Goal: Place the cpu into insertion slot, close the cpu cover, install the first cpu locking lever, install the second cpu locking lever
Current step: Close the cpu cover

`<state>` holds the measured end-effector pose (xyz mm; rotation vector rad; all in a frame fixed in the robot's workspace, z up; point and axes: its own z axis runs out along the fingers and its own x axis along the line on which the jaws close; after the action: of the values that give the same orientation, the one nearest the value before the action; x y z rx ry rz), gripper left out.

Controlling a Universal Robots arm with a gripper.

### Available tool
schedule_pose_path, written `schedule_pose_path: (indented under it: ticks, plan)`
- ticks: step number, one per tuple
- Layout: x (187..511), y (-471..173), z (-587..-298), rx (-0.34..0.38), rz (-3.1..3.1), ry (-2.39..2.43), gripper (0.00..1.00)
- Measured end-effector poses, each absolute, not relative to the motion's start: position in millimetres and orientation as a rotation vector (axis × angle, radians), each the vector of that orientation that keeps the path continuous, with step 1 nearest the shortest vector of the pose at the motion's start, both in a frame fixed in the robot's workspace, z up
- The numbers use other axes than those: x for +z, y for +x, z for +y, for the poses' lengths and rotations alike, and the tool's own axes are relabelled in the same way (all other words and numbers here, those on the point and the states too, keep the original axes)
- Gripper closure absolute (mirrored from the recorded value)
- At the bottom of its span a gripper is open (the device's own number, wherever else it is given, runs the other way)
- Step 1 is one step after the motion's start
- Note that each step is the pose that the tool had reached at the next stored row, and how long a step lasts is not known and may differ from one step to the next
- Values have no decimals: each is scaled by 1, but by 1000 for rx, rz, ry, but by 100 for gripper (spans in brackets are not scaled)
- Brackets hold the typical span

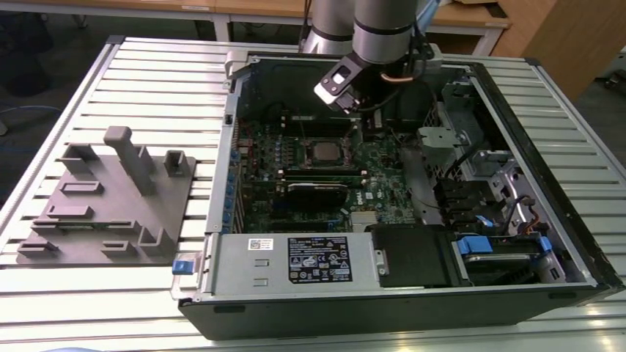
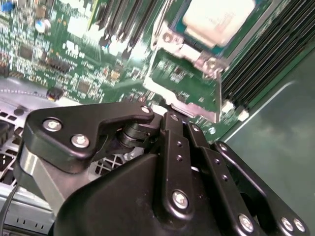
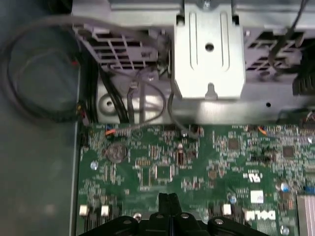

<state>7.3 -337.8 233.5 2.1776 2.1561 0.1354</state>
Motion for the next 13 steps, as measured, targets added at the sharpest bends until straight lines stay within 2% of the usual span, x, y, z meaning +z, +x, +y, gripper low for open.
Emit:
schedule_pose_path:
  ticks: [13]
  plan:
    - [234, -24, -338, 160, 2145, 2166, 89]
